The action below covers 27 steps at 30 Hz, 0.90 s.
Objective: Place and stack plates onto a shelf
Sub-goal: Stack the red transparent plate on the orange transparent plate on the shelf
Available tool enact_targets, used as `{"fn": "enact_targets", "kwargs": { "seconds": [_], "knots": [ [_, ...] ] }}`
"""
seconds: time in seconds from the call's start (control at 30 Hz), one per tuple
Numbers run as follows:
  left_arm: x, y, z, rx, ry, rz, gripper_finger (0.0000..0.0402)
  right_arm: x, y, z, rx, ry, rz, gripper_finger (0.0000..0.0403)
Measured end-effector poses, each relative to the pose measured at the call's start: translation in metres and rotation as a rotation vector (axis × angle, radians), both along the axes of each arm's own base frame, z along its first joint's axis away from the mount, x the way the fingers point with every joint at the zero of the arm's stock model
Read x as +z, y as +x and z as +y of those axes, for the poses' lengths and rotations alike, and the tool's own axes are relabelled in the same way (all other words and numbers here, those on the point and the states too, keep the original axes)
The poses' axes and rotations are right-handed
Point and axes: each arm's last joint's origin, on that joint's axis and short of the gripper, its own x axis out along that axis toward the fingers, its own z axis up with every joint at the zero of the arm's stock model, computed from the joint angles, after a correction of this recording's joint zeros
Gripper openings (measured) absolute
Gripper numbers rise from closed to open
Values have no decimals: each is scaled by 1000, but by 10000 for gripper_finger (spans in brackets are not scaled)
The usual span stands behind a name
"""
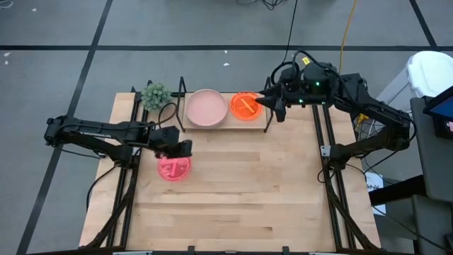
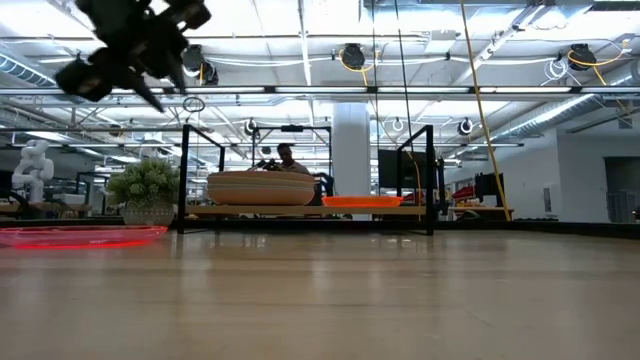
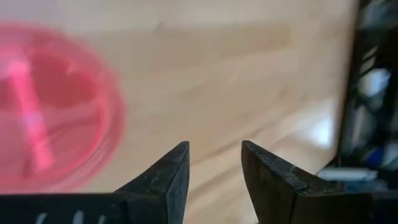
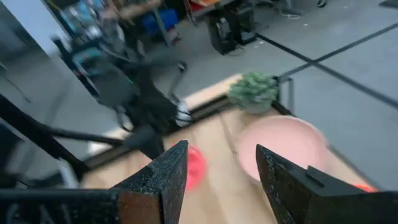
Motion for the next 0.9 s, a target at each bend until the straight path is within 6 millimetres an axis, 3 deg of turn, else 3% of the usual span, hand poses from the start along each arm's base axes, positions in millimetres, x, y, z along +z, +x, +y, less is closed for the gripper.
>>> {"fn": "enact_targets", "kwargs": {
  "seconds": [0.3, 0.43, 0.53, 0.67, 0.9],
  "knots": [
    [-13, -18, -1, -152, -39, 211, 150, -13, 13, 30, 37, 270, -16, 173],
    [-32, -29, 0, -146, -55, 297, 166, -25, 19, 49, 78, 349, 16, 173],
    [-49, -39, -2, -144, -92, 338, 181, -33, 24, 64, 68, 363, -3, 173],
    [-56, -51, -8, -104, -101, 344, 186, -39, 30, 80, 41, 363, -55, 173],
    [-68, -71, -10, -18, -13, 429, 186, -49, 35, 90, 6, 374, -119, 173]
  ]
}}
